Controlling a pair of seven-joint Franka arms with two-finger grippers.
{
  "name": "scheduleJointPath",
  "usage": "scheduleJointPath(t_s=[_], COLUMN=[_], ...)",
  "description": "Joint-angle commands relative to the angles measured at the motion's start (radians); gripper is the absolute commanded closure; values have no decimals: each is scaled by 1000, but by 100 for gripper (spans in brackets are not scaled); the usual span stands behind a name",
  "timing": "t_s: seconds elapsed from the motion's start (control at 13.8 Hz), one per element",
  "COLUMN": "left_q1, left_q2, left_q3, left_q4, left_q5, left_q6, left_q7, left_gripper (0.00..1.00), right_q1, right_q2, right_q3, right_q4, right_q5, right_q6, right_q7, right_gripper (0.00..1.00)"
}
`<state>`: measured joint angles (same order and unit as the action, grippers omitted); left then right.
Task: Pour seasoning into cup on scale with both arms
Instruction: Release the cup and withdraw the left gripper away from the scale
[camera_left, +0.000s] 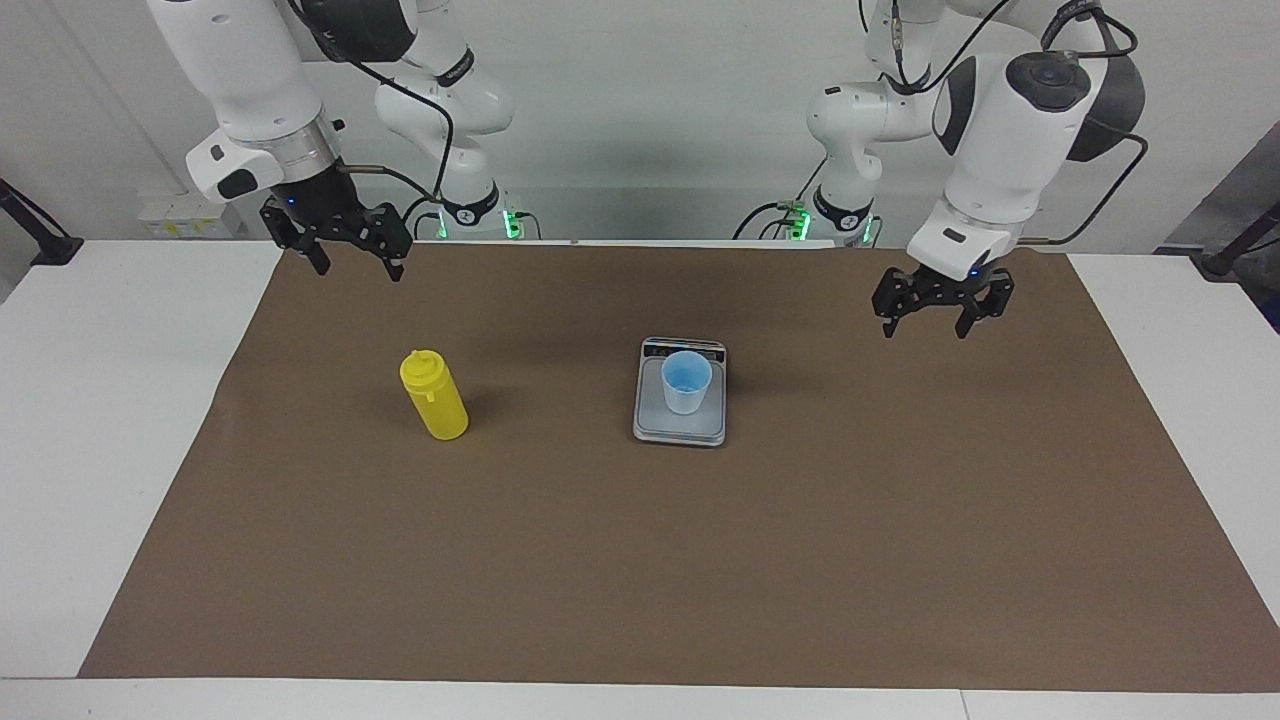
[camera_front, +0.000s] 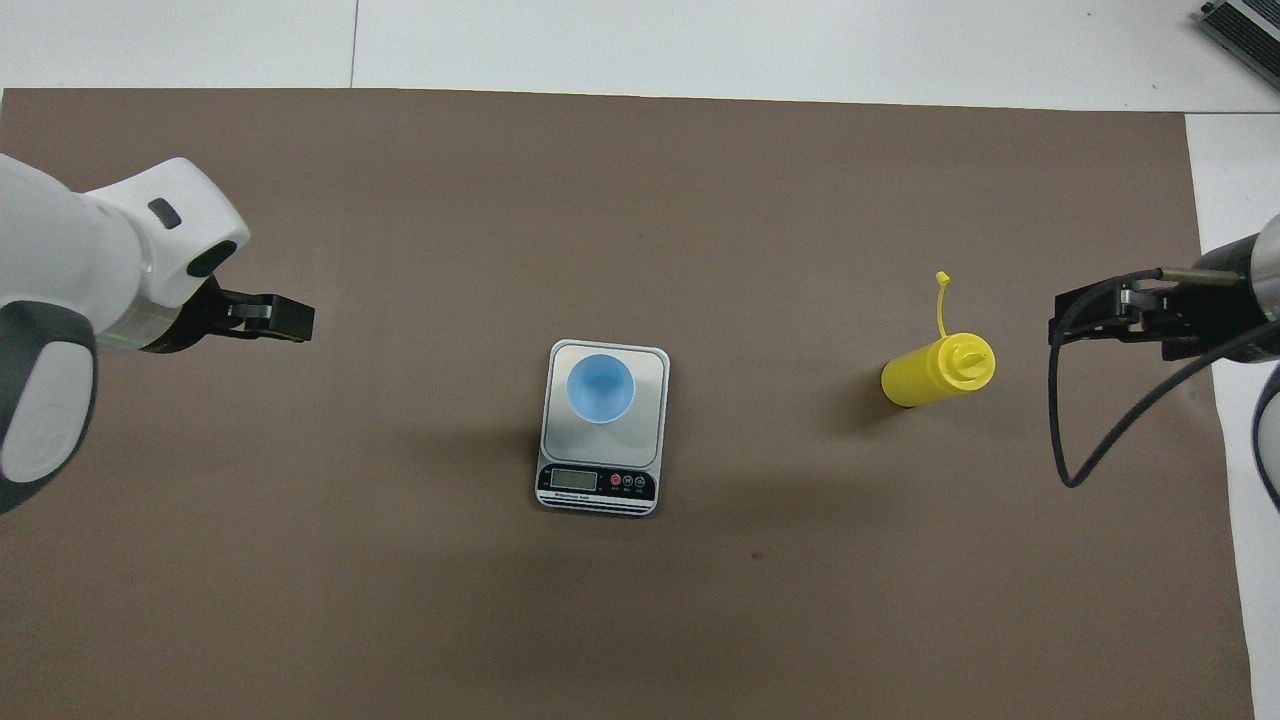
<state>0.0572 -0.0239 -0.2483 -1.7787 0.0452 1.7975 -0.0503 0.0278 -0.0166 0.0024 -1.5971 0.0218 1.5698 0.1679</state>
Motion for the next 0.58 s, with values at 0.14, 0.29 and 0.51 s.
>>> scheduleJointPath(t_s=[0.14,0.29,0.51], left_q1=[64,64,69], left_q2=[-7,-5,-7], left_q3=[-12,-9,-3], left_q4=[109,158,216], left_q5=[-10,-8,-16], left_q6=[-162,-225,-309], left_q7=[116,118,119], left_gripper=[0,0,0], right_q1=[-16,-16,-35], right_q2=[-20,-20,-22], right_q3=[5,5,2], right_q4=[-21,-21,-23], right_q5=[18,18,18], right_q6=[-4,-4,-16], right_q7=[-24,-24,-30], right_gripper=[0,0,0])
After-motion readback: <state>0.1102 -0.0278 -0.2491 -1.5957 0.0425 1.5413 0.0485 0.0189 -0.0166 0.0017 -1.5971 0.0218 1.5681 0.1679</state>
